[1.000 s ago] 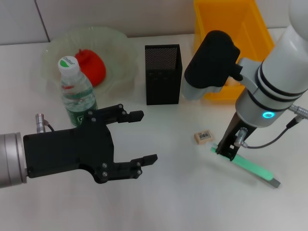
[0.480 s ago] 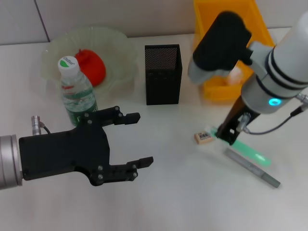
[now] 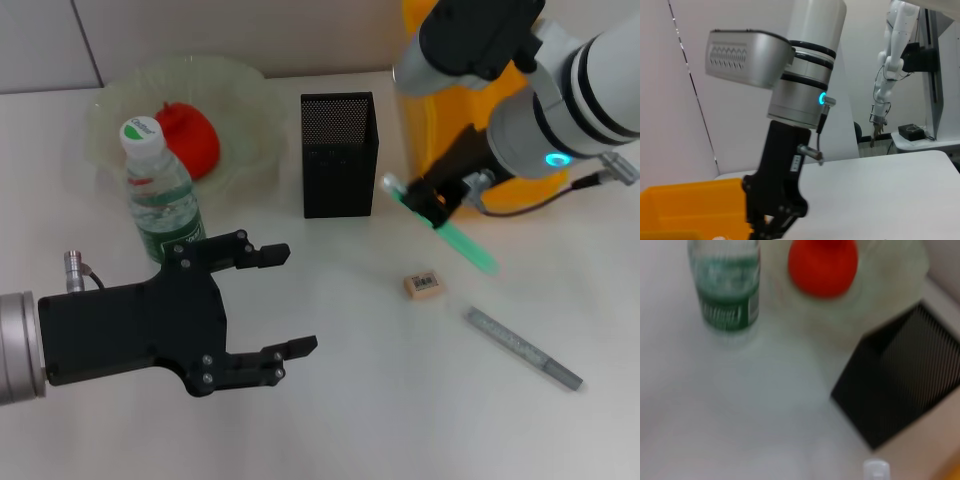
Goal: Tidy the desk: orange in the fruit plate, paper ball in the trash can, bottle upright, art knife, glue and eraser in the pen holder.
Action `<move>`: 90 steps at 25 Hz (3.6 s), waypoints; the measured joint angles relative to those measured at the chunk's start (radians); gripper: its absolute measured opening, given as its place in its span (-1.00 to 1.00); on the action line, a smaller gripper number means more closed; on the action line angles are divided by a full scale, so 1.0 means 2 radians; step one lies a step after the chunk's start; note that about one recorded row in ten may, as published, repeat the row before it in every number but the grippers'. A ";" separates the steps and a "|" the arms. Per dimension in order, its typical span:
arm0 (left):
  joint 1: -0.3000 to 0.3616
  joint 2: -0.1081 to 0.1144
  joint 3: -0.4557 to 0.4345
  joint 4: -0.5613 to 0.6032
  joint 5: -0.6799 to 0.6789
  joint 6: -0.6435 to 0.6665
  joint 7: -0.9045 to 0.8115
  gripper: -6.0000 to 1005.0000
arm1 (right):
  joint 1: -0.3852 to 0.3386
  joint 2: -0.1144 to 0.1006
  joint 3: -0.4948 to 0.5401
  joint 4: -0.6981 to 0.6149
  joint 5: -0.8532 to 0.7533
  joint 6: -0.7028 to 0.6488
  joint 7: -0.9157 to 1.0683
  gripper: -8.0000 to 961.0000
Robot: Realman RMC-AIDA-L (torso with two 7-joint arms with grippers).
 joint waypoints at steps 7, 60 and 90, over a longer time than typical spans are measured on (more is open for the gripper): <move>-0.001 -0.001 0.000 -0.006 0.000 0.000 -0.001 0.56 | -0.021 0.000 0.001 -0.019 0.049 0.081 -0.016 -0.86; -0.004 -0.002 0.006 -0.026 -0.005 0.001 0.001 0.56 | -0.076 -0.002 -0.038 0.137 0.439 0.444 -0.419 -0.81; -0.003 -0.002 0.006 -0.026 -0.005 0.001 0.002 0.56 | -0.077 -0.001 -0.005 0.217 0.473 0.457 -0.451 -0.78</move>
